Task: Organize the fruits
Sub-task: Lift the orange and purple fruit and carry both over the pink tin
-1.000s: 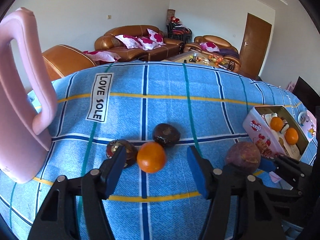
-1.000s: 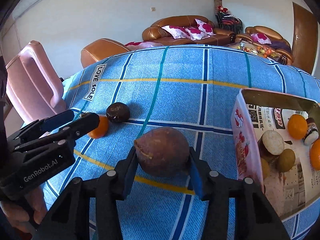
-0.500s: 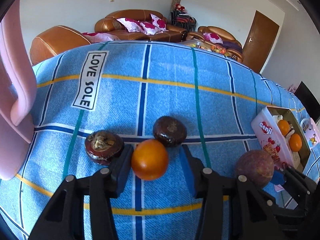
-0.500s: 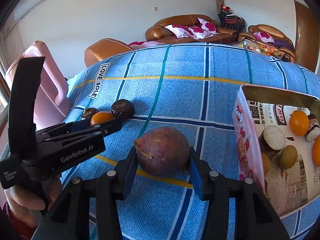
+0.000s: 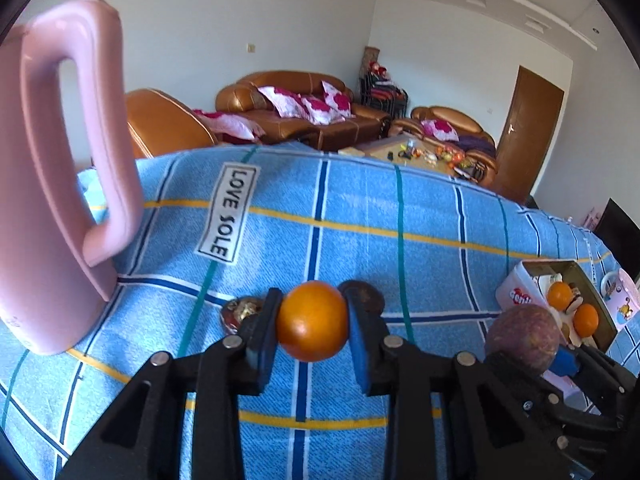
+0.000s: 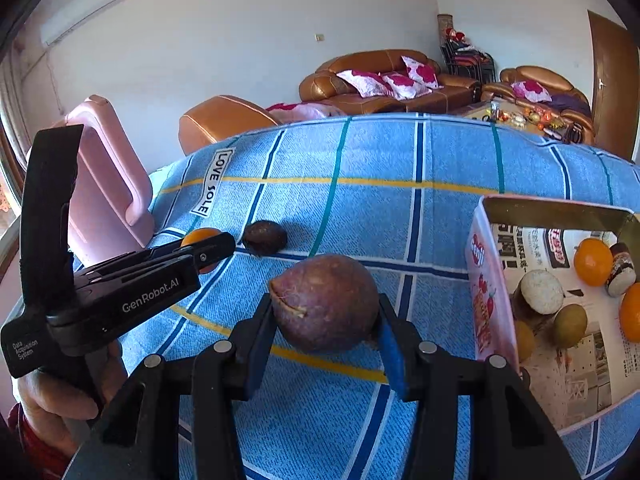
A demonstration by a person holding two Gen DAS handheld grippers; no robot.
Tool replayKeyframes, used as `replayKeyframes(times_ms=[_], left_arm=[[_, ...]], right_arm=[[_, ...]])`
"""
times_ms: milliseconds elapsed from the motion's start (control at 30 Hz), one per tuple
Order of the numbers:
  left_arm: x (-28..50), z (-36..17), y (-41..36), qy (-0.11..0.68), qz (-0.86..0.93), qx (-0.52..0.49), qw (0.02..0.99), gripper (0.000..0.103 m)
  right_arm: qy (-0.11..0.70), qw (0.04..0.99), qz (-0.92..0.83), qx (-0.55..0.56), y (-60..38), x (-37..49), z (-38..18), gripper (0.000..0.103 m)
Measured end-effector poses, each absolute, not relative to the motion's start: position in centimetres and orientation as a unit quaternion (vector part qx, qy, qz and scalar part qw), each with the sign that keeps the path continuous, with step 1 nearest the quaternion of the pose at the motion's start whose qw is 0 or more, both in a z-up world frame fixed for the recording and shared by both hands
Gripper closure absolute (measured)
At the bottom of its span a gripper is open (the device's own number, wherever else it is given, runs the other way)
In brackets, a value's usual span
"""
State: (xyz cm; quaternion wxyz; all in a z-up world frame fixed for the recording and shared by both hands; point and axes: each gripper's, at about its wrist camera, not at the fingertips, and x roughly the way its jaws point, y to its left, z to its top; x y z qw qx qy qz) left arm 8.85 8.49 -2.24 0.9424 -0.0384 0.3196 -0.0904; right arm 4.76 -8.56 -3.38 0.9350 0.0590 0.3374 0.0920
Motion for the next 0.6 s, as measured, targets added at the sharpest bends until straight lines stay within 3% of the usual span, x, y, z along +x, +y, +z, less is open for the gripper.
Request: replayKeyframes(times_ms=[200, 600], left_arm=[[7.5, -1.2, 7.6, 0.268, -0.058, -0.012, 0.962, 0.070], [6.5, -0.9, 5.4, 0.254, -0.035, 0.023, 0.966, 0.070]], right_arm=[[0.251, 0.965, 0.074, 0.029, -8.6, 2.8, -1.5, 0.053], [0.249, 0.966, 0.065, 0.036, -9.2, 2.7, -1.5, 0.053]])
